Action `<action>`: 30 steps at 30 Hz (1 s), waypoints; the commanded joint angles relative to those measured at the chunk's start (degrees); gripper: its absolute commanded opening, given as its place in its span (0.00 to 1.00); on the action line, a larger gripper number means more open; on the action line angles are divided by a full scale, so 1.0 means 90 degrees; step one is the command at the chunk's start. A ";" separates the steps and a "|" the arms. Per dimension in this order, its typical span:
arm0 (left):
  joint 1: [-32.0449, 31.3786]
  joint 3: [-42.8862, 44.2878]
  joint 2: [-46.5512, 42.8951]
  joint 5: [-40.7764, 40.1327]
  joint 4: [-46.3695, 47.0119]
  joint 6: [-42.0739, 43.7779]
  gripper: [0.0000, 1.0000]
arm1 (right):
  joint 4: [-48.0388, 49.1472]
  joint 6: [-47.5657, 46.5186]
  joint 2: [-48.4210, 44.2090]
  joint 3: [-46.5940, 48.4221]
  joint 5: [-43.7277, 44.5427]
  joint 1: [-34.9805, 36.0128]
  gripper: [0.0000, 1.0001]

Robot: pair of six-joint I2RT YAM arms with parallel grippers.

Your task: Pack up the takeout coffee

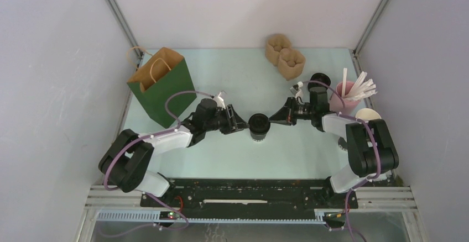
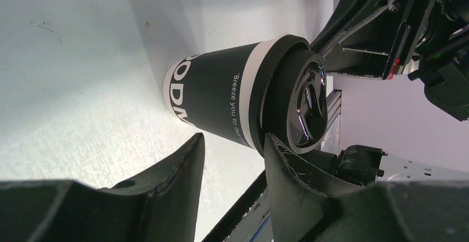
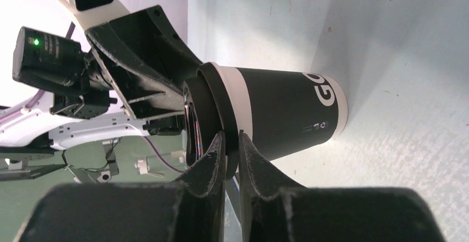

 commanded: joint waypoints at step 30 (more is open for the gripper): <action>0.0123 -0.0091 -0.1334 -0.0453 -0.1280 0.0576 0.58 | -0.2838 -0.1026 -0.0525 0.1658 0.1316 0.0575 0.46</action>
